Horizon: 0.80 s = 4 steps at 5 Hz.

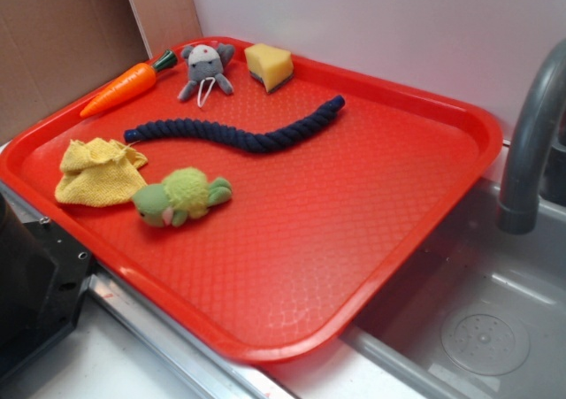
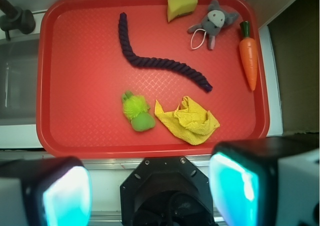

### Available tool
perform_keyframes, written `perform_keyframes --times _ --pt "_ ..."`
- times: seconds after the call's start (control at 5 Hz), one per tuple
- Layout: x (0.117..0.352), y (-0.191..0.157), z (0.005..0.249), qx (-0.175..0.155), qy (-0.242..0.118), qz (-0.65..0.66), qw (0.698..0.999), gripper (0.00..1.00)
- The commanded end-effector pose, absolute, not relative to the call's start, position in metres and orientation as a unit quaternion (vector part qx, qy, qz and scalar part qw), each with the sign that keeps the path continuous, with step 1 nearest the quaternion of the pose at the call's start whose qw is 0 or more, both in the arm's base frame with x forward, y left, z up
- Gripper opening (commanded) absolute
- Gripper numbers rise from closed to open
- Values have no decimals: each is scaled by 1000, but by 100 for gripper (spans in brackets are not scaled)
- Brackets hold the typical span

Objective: Grab the gray animal.

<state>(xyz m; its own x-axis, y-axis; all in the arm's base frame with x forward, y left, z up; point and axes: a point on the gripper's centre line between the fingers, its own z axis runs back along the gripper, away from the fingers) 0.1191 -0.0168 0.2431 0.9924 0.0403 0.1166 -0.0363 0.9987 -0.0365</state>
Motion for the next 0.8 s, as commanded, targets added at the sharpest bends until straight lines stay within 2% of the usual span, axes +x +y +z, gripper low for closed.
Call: perform_keyframes --times 0.0,0.2,0.4,0.6 --pt "119 -17 243 -17 -59 19 998 100" --pt "127 18 204 24 19 130 991 100" --pt "157 35 182 34 -39 254 966 100" --pt "178 62 158 57 -85 374 922 100"
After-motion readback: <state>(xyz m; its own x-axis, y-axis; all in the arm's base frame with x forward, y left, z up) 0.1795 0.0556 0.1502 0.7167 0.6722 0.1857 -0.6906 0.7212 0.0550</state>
